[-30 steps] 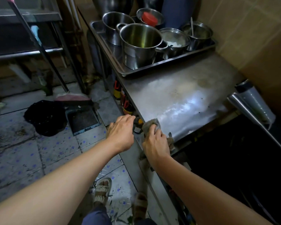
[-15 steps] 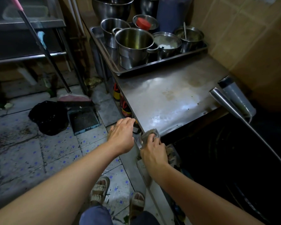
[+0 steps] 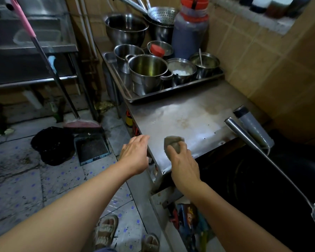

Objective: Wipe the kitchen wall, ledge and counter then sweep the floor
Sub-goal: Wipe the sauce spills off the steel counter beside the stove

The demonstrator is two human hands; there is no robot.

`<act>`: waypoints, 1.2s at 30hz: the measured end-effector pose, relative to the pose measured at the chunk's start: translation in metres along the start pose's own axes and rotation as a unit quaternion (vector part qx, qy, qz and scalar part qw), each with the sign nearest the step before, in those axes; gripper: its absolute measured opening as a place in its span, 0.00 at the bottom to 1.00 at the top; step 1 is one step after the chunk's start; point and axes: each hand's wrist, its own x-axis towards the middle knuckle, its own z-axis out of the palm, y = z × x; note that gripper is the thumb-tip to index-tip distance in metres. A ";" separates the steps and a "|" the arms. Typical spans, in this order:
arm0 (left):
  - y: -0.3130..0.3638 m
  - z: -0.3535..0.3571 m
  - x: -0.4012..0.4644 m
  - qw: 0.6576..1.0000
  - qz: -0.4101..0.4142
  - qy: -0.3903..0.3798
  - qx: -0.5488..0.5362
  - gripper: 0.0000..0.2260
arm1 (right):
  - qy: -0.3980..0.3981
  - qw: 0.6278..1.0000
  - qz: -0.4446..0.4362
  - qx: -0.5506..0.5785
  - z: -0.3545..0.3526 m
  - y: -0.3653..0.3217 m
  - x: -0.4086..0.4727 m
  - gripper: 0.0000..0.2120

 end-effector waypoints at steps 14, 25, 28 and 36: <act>-0.032 -0.047 0.064 1.000 0.006 0.018 -0.005 0.32 | -0.017 0.999 0.023 0.022 -0.011 -0.020 0.122 0.30; -0.098 -0.071 0.082 0.999 -0.032 0.000 -0.015 0.32 | -0.023 0.998 -0.012 0.064 -0.022 -0.086 0.148 0.31; -0.118 -0.081 0.086 0.999 -0.044 0.005 -0.021 0.33 | -0.028 0.997 -0.035 0.061 -0.027 -0.107 0.159 0.31; -0.196 -0.124 0.092 0.993 -0.097 0.025 -0.055 0.33 | -0.035 0.995 -0.081 0.041 -0.022 -0.188 0.203 0.26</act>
